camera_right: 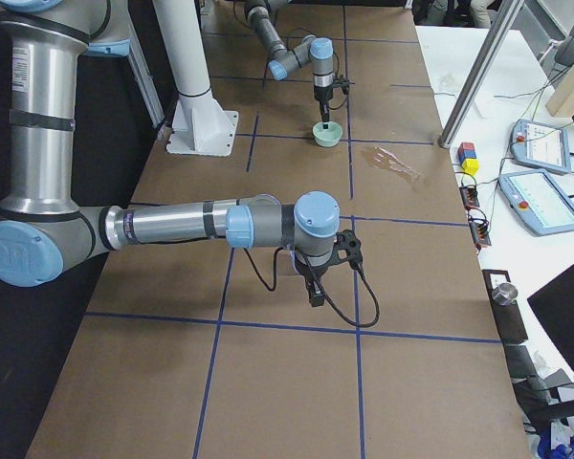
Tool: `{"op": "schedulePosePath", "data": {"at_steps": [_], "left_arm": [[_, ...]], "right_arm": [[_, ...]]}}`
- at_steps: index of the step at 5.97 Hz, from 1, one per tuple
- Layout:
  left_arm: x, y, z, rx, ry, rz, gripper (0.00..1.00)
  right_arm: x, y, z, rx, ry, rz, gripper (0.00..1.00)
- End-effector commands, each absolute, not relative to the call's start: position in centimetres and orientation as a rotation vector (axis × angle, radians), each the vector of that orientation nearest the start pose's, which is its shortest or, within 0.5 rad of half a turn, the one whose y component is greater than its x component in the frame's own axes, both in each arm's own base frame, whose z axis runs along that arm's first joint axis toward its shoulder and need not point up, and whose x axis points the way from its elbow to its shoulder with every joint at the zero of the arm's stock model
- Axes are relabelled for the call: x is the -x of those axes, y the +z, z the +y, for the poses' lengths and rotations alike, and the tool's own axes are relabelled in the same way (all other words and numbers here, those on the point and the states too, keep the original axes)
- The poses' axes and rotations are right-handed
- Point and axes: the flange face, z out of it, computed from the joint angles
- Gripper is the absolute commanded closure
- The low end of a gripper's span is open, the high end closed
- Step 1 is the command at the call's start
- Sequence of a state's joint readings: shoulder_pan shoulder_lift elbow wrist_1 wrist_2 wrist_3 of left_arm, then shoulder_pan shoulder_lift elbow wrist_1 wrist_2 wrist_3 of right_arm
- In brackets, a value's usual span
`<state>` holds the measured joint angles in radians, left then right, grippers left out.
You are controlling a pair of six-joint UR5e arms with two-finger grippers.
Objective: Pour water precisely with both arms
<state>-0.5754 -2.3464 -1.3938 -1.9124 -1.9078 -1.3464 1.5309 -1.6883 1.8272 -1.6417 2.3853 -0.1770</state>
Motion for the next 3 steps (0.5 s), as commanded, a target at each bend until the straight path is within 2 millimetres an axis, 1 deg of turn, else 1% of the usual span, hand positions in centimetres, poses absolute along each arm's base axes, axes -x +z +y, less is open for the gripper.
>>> {"op": "schedulePosePath", "data": {"at_steps": [1, 2, 3], "left_arm": [[-50.1, 22.4, -50.4, -0.061, -0.103, 0.977, 0.00], [-44.6, 24.4, -50.7, -0.080, -0.046, 0.951, 0.00], [-40.0, 27.0, -51.7, -0.094, 0.002, 0.945, 0.00]], "right_arm": [[-4.3, 58.5, -45.0, -0.134, -0.238, -0.809, 0.00], [-4.3, 58.0, -45.3, -0.140, -0.234, -0.809, 0.00], [-4.2, 56.9, -46.0, -0.145, -0.202, -0.811, 0.00]]}}
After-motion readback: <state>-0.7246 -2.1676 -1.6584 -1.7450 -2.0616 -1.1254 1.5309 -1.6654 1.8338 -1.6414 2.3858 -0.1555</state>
